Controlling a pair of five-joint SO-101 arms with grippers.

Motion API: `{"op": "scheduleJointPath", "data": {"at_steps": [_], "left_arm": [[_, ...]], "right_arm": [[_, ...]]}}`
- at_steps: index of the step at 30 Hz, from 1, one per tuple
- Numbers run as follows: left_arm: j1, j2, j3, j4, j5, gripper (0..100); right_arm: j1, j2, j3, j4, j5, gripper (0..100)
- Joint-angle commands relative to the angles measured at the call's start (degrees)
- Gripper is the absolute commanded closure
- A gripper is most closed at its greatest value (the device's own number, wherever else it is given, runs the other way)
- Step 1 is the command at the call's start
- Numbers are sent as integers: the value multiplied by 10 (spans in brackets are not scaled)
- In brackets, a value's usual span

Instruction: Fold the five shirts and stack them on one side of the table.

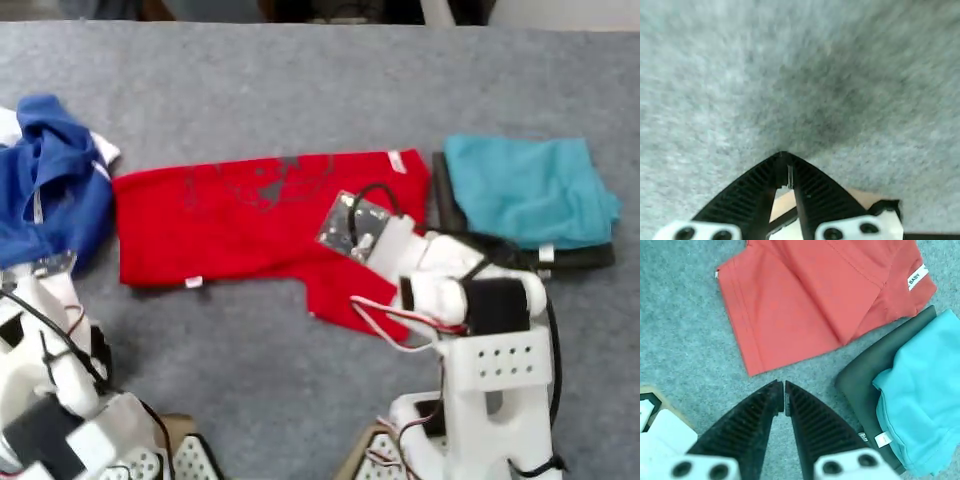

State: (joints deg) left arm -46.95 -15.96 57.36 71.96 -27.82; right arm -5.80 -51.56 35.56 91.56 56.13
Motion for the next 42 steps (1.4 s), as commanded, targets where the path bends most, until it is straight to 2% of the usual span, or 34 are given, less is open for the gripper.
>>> {"op": "scheduleJointPath", "data": {"at_steps": [1,7,10,15,17,21,24,27,34,37,42], "left_arm": [[-25,32,-3,11,-58,972],[-81,15,19,56,-157,972],[-109,-27,30,66,-175,972],[-166,-120,35,124,-258,972],[-182,-170,18,142,-265,971],[-183,-266,-113,182,-215,971],[-182,-283,-170,134,-179,971],[-182,-250,-134,34,-175,971],[-216,-113,-58,-334,-115,971],[-246,-42,-81,-371,-135,971],[-283,69,-95,-353,-232,971]], "right_arm": [[8,-7,-3,-6,11,984],[33,-7,-4,-9,34,984],[58,-7,-3,-10,62,984],[97,-7,-2,-25,94,984],[103,-6,-2,-39,98,984],[100,-4,0,-44,93,984],[100,-4,0,-46,54,984],[100,-7,11,-46,12,984],[99,-8,58,-73,-12,984],[99,-8,61,-74,-11,984],[99,-8,59,-75,-7,984]]}}
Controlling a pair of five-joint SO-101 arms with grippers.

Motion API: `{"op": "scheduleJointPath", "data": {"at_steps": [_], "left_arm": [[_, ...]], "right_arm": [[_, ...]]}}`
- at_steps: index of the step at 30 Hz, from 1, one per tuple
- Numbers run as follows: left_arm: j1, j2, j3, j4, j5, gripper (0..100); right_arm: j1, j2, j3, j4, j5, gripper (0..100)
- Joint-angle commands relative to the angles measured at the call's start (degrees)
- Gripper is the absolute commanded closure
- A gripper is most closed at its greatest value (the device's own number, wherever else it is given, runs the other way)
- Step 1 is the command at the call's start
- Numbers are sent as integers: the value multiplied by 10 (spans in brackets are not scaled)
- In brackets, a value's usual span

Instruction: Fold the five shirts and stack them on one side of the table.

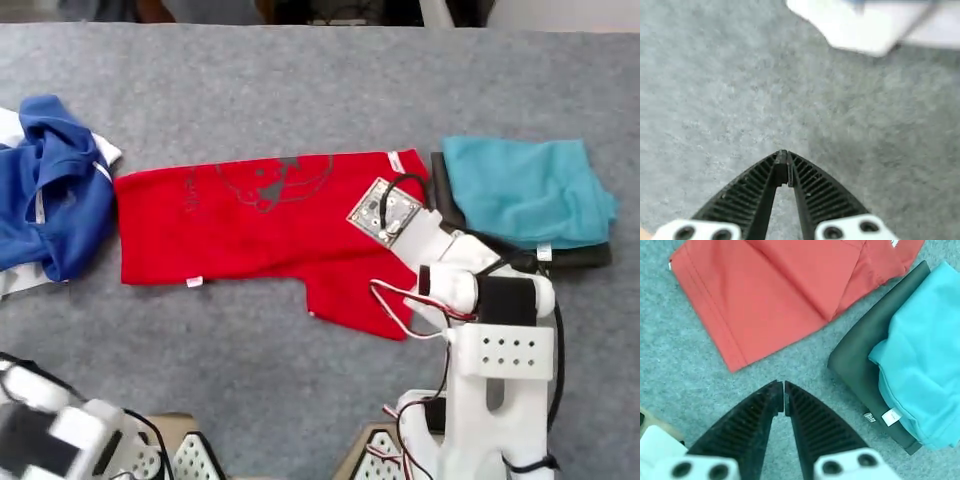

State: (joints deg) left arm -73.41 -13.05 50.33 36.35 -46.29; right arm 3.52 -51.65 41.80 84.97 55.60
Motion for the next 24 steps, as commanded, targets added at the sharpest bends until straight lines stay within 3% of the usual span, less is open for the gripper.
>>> {"op": "scheduleJointPath", "data": {"at_steps": [1,5,9,15,18,20,24], "left_arm": [[-24,53,-24,15,-65,971],[-58,63,-17,41,-119,971],[-131,34,17,35,-225,971],[-211,-11,143,-145,-324,971],[-182,-55,166,-184,-254,971],[-149,-95,145,-139,-170,970],[-76,-167,-2,142,-54,970]], "right_arm": [[6,-7,-4,-11,-2,984],[6,-7,-4,-38,-1,984],[6,-7,-4,-54,-1,984],[6,-4,-2,-56,16,984],[5,-4,-3,-53,34,983],[-4,-3,-1,-36,62,983],[-38,-3,-3,34,101,983]]}}
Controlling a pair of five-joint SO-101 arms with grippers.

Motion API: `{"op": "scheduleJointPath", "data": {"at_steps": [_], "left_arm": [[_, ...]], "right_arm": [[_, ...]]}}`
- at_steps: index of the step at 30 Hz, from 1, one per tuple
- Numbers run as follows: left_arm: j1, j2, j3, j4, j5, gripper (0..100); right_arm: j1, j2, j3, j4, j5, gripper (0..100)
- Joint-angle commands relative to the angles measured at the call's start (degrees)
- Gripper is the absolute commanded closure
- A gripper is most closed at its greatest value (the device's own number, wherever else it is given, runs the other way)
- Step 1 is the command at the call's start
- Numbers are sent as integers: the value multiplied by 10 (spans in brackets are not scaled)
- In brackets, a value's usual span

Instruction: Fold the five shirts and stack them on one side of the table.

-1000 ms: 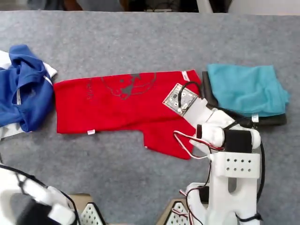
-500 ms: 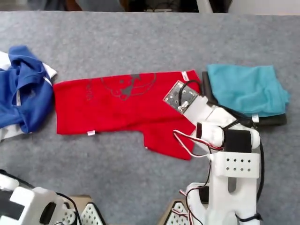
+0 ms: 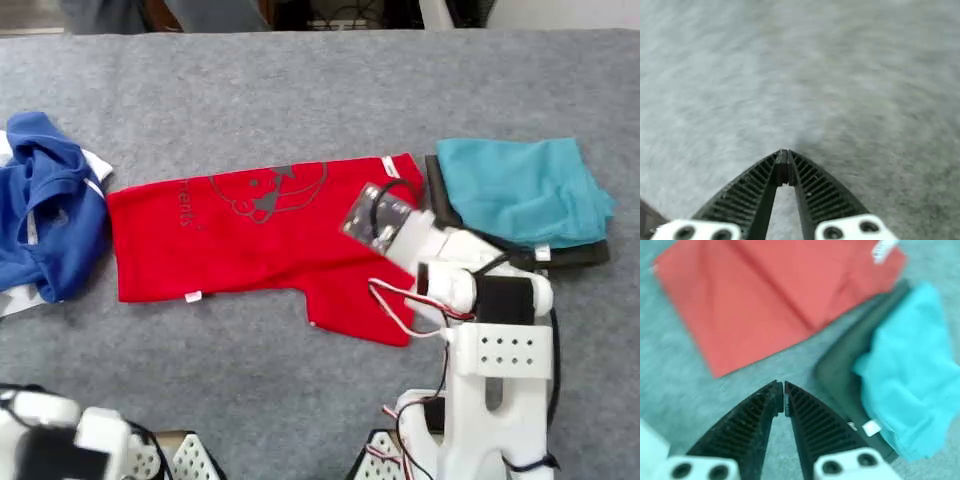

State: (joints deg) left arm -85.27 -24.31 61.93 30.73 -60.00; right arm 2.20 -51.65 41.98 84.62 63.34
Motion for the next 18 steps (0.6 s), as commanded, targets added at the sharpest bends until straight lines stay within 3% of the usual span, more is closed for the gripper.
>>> {"op": "scheduleJointPath", "data": {"at_steps": [1,4,7,10,18], "left_arm": [[64,-69,-162,279,102,970],[131,-109,-264,461,141,970],[202,-135,-304,545,183,970],[250,-144,-298,558,222,970],[328,-145,-230,554,262,970]], "right_arm": [[-36,-3,-5,58,32,983],[-85,-3,-3,120,48,941],[-137,-3,4,154,48,857],[-172,-2,50,151,47,803],[-196,-2,176,35,26,800]]}}
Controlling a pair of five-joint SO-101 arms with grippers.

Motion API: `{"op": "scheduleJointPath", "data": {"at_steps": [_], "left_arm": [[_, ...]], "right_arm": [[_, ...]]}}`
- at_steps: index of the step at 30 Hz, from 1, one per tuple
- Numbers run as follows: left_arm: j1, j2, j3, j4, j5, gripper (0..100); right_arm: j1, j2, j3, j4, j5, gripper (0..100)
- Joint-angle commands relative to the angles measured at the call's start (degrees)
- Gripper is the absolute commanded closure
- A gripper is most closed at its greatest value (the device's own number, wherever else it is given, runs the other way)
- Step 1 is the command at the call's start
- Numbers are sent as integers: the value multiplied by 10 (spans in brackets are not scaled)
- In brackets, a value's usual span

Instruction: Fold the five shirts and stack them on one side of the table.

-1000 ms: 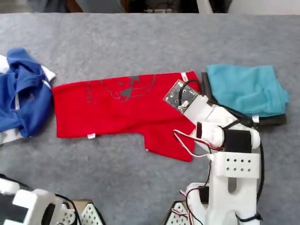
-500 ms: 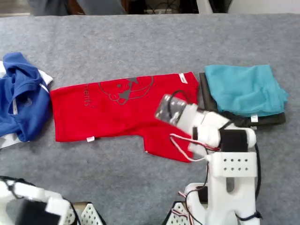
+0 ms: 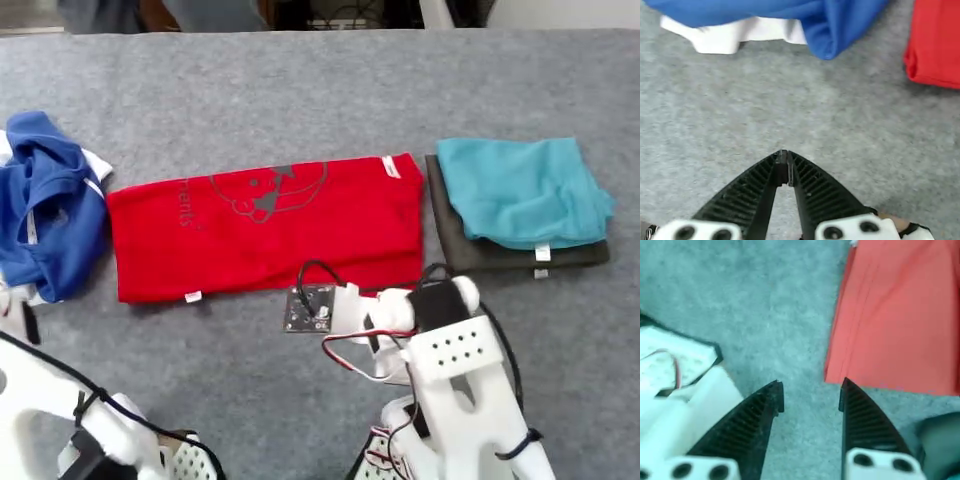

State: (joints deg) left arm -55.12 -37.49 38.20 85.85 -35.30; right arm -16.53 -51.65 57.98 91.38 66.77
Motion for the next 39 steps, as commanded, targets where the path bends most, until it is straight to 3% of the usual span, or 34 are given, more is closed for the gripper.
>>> {"op": "scheduleJointPath", "data": {"at_steps": [1,7,13,19,25,39], "left_arm": [[36,-13,14,2,19,970],[73,-13,36,-30,50,970],[92,-13,38,-33,50,970],[94,-12,38,-34,50,970],[94,-12,38,-33,48,970],[94,-12,38,-29,47,970]], "right_arm": [[-9,-2,22,-43,-8,800],[-9,8,58,-116,-8,800],[-9,124,42,-194,-25,801],[-9,240,-6,-227,-26,810],[-9,299,-5,-273,-27,896],[-5,407,-14,-349,-27,898]]}}
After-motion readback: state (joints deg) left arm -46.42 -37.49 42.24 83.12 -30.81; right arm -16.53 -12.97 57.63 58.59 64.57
